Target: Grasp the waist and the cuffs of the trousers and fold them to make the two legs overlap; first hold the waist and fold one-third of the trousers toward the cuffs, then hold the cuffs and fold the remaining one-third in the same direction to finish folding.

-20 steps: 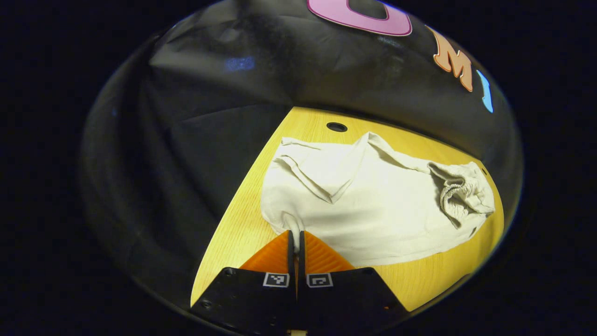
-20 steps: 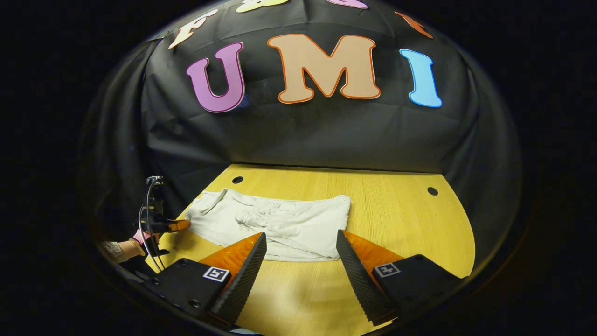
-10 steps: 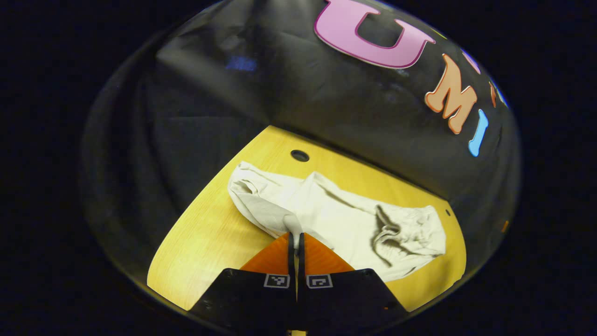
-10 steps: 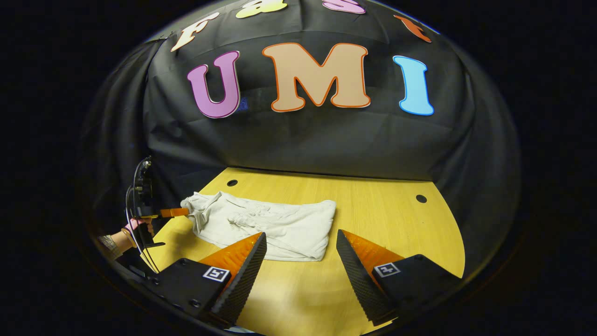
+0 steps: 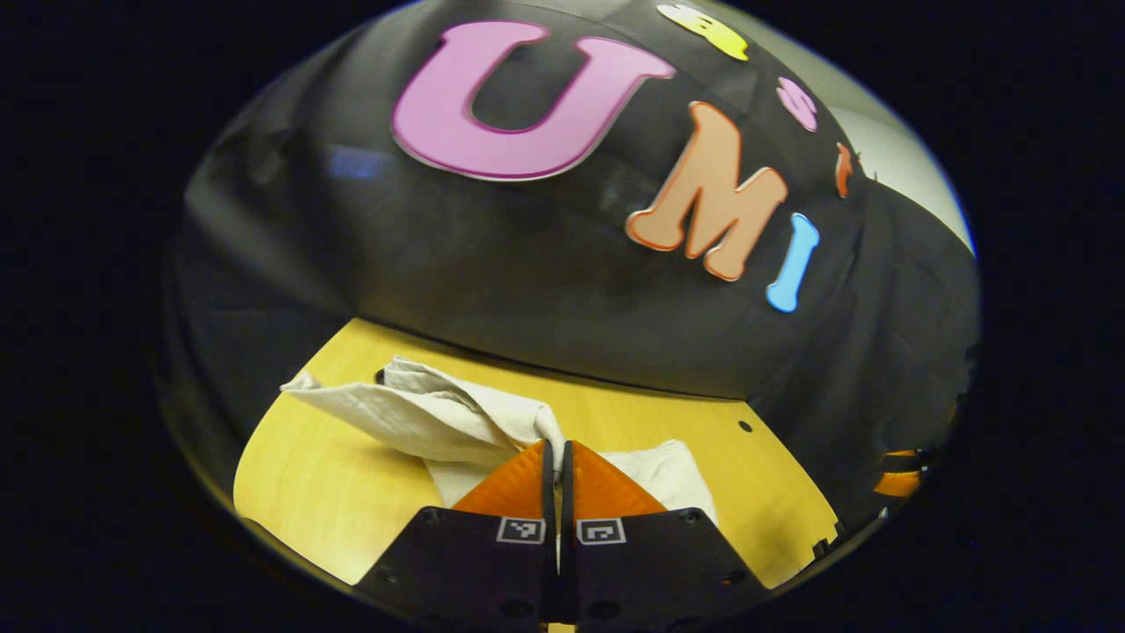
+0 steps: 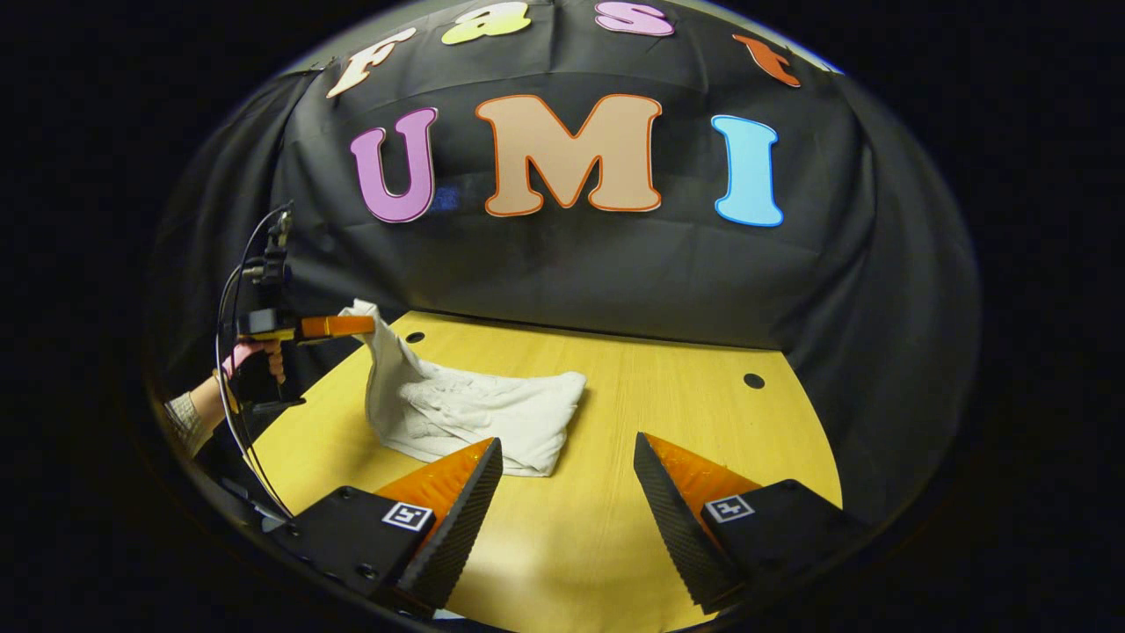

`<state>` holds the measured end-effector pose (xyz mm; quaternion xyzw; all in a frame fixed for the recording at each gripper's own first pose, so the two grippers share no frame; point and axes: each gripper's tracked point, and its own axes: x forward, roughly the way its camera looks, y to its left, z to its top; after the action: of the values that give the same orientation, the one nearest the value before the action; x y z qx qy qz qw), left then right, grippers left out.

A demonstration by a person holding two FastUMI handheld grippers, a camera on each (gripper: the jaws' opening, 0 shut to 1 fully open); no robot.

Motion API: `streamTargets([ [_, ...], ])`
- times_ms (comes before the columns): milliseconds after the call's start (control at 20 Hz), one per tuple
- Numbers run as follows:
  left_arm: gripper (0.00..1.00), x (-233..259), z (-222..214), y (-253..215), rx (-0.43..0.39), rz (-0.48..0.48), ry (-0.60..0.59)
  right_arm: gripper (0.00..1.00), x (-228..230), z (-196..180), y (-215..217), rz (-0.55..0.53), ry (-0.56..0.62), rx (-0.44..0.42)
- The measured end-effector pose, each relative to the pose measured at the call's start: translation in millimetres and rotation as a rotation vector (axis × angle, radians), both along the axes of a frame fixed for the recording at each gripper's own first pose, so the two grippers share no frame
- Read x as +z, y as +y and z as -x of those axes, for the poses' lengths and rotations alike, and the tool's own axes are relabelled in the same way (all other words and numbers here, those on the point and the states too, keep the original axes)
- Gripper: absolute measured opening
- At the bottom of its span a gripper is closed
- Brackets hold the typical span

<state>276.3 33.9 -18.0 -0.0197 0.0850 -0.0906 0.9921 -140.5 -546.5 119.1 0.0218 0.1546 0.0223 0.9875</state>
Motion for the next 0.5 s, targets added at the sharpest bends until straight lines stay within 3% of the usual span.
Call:
streamTargets([
  [250, 0.00, -21.3, -16.9, -83.9, -0.116, -0.205, 0.016, 0.96, -13.0, 7.7, -17.1, -0.010, 0.001, 0.005],
  [450, 0.00, -74.6, -18.1, -125.7, -0.197, -0.389, 0.096, 0.96, -25.1, 10.4, -25.6, 0.013, 0.000, 0.029],
  [500, 0.00, -89.4, -17.5, -132.0, -0.212, -0.437, 0.113, 0.92, -27.6, 12.8, -28.6, 0.015, 0.001, 0.033],
])
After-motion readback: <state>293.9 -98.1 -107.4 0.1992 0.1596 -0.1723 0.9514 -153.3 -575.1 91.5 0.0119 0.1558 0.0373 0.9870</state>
